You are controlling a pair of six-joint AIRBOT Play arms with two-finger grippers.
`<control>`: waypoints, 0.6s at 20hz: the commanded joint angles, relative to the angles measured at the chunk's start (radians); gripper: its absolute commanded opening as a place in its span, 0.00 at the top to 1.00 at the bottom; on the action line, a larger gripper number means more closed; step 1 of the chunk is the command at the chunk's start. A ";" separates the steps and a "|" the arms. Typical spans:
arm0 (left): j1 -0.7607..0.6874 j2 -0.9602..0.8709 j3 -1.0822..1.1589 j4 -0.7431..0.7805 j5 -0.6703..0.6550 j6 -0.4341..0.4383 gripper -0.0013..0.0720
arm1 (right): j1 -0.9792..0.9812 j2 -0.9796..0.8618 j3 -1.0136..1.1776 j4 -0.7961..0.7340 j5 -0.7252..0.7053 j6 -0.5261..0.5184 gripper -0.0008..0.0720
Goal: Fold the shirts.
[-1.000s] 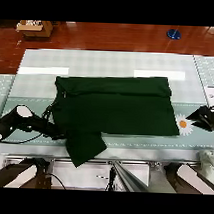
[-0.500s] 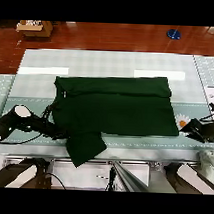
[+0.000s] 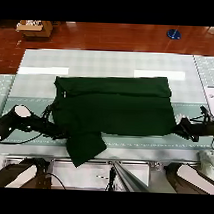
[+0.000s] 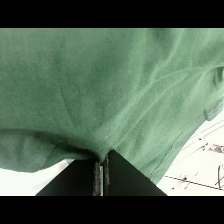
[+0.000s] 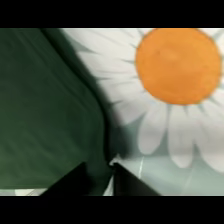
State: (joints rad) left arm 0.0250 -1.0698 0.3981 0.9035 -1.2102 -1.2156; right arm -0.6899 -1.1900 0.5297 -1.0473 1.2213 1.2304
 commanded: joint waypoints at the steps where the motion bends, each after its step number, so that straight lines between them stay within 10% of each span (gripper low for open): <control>1: 0.000 0.001 0.007 0.000 0.009 0.001 0.94 | 0.068 -0.021 0.002 0.039 -0.006 -0.038 0.92; 6: 0.000 0.037 0.222 -0.006 -0.011 0.012 0.95 | 0.177 0.034 0.201 0.070 0.079 -0.121 0.95; 12: 0.000 0.024 0.584 -0.006 0.143 0.006 0.95 | 0.350 0.031 0.455 0.149 -0.147 -0.052 0.95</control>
State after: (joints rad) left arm 0.0250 -1.0374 0.8532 0.8967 -1.1675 -1.2041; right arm -0.4191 -1.1503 0.8860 -0.9314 1.2018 1.1461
